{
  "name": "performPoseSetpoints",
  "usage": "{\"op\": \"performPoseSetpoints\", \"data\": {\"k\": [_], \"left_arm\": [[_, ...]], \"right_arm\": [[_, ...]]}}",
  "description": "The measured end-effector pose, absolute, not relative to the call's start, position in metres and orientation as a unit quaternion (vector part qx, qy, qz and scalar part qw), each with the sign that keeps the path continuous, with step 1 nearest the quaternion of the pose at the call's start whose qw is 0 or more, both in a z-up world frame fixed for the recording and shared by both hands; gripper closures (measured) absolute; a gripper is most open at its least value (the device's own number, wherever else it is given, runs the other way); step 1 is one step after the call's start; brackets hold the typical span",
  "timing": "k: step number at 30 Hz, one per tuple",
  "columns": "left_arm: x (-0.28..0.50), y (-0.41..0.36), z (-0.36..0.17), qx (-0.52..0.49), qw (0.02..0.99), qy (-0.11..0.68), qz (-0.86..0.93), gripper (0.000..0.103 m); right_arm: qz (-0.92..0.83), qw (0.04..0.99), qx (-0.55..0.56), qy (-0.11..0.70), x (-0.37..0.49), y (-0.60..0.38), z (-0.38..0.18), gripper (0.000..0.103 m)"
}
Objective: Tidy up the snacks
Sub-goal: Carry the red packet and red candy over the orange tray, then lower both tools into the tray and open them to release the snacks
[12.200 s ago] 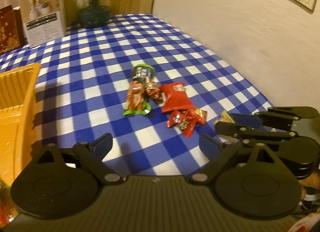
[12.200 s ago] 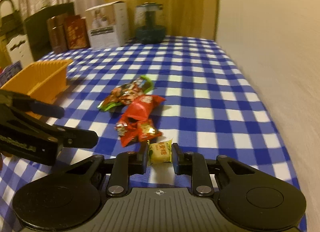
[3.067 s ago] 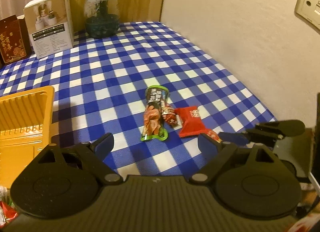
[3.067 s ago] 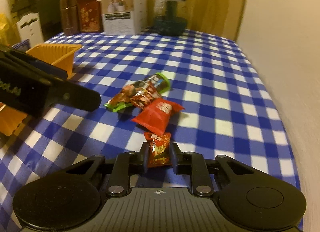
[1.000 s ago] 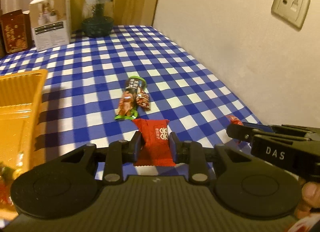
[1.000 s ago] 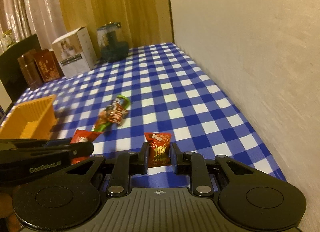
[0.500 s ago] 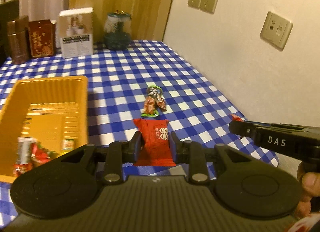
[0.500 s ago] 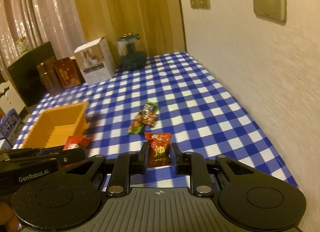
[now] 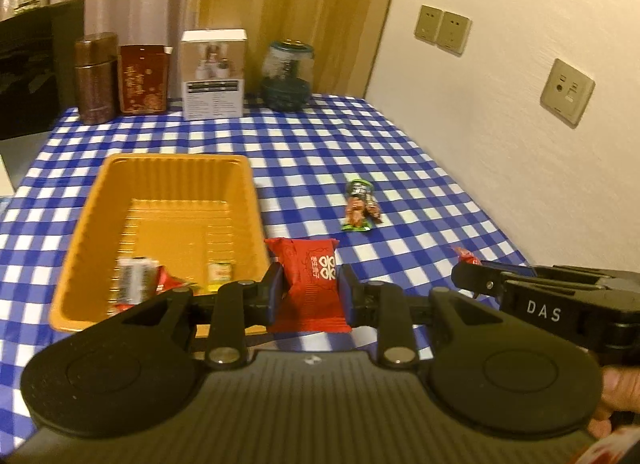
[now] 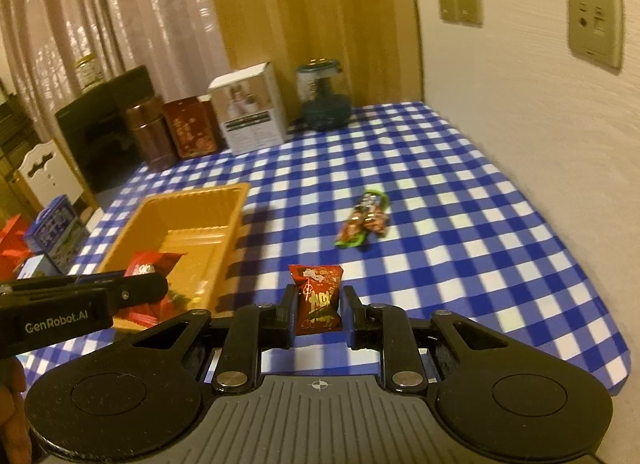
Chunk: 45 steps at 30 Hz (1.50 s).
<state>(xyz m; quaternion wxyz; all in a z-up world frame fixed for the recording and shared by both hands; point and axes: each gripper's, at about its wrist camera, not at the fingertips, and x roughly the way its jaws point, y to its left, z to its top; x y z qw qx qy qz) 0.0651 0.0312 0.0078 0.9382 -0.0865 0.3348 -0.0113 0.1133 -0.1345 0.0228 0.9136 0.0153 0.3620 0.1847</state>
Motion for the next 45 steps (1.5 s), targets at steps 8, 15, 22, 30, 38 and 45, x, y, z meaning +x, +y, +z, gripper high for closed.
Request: {"op": "performPoseSetpoints", "data": {"k": [8, 15, 22, 30, 38, 45], "left_arm": [[0.046, 0.064, 0.013, -0.097, 0.938, 0.331, 0.014, 0.077], [0.034, 0.092, 0.015, -0.103, 0.936, 0.333, 0.041, 0.077], [0.029, 0.116, 0.014, -0.108, 0.934, 0.336, 0.061, 0.077], [0.03, 0.129, 0.014, -0.109, 0.932, 0.337, 0.069, 0.077], [0.032, 0.137, 0.012, -0.11, 0.931, 0.341, 0.073, 0.077], [0.037, 0.142, 0.008, -0.108, 0.929, 0.346, 0.075, 0.077]], "right_arm": [[0.214, 0.908, 0.003, 0.36, 0.104, -0.1, 0.028, 0.08], [0.234, 0.903, -0.007, 0.359, 0.101, -0.076, 0.029, 0.08], [0.254, 0.896, -0.015, 0.364, 0.102, -0.053, 0.024, 0.08], [0.269, 0.891, -0.018, 0.365, 0.108, -0.033, 0.021, 0.08], [0.279, 0.887, -0.02, 0.367, 0.112, -0.021, 0.019, 0.08], [0.282, 0.884, -0.019, 0.372, 0.117, -0.013, 0.013, 0.08]]}}
